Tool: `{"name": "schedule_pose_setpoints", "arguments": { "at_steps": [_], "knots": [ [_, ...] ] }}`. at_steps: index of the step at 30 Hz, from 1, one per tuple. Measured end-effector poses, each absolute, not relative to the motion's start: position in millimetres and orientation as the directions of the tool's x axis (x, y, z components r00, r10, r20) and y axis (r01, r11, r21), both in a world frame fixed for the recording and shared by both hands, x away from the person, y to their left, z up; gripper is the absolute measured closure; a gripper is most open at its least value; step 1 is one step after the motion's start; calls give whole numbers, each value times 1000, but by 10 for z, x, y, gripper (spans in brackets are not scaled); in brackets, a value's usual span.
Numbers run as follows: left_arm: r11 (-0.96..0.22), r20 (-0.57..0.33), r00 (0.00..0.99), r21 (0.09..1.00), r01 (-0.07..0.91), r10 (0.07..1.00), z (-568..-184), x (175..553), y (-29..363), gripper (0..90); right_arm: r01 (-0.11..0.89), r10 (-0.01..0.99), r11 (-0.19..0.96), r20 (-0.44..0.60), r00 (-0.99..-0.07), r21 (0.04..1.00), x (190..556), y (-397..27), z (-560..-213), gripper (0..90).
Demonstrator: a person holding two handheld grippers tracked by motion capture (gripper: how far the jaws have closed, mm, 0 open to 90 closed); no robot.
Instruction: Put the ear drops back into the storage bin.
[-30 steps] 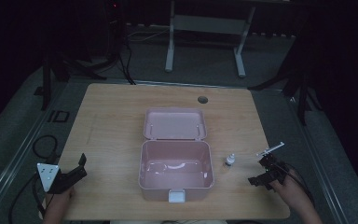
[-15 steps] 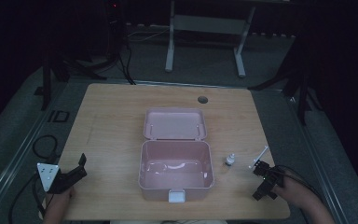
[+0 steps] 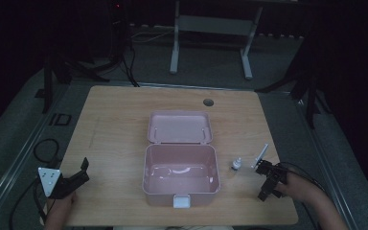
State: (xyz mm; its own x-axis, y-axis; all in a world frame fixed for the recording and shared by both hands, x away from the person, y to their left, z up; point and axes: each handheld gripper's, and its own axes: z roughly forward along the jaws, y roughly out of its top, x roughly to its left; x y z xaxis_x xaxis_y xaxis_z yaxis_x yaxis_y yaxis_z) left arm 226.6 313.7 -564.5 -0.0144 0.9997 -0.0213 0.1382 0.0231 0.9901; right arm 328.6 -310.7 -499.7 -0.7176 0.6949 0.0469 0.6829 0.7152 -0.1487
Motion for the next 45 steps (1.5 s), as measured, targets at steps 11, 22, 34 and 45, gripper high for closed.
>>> {"name": "schedule_pose_setpoints", "arguments": {
  "at_steps": [11,22,34,45],
  "knots": [
    [21,-20,-14,990,140,1000,-5645,2266,3138,24,672,681,731,67,-729,-122,3490,-2948,-4908,100],
    [21,-19,-10,990,142,1000,-5644,2269,3139,24,664,667,745,90,-739,-70,3730,-2703,-4774,127],
    [19,-18,-9,989,144,1000,-5643,2271,3137,24,635,639,769,100,-763,-72,3880,-2413,-4847,128],
    [17,-16,-6,989,145,1000,-5643,2271,3138,24,620,625,780,89,-775,-83,4038,-2294,-4956,278]
  ]
}}
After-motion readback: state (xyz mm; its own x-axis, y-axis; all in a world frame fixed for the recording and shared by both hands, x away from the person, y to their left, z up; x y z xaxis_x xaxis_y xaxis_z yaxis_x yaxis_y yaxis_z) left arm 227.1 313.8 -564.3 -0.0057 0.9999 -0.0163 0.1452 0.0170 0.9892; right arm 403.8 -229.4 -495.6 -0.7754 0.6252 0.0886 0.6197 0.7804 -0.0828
